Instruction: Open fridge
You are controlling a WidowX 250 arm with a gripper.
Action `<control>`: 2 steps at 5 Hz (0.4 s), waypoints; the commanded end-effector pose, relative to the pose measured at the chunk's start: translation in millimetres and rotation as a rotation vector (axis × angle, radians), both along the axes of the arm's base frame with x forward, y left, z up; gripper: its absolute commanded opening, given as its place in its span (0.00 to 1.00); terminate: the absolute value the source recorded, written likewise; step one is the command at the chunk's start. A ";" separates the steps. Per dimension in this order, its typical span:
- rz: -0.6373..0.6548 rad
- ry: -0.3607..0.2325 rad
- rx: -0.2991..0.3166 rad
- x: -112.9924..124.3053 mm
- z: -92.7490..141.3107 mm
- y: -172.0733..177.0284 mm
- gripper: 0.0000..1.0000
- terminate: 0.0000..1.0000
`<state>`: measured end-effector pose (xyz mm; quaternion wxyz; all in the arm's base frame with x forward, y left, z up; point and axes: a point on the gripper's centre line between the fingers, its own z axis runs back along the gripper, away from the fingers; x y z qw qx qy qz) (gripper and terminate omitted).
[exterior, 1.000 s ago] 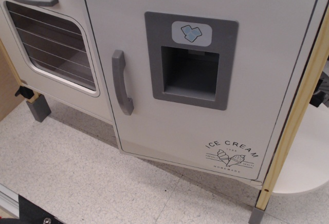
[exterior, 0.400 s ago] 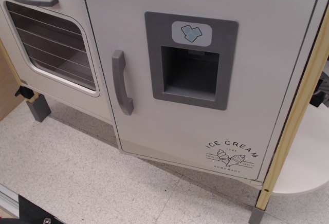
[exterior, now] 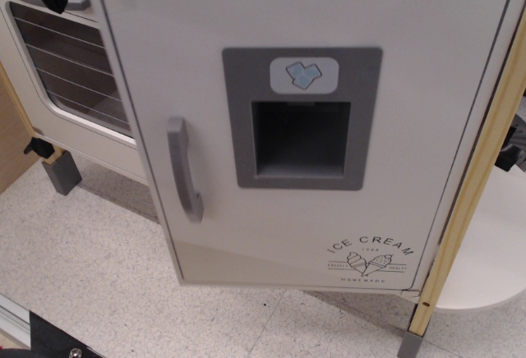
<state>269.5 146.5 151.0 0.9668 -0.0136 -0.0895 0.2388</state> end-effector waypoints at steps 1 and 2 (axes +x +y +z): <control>-0.200 -0.059 0.037 -44.4 20.7 -28.6 1.00 0.00; -0.294 -0.056 0.008 -64.0 28.2 -56.5 1.00 0.00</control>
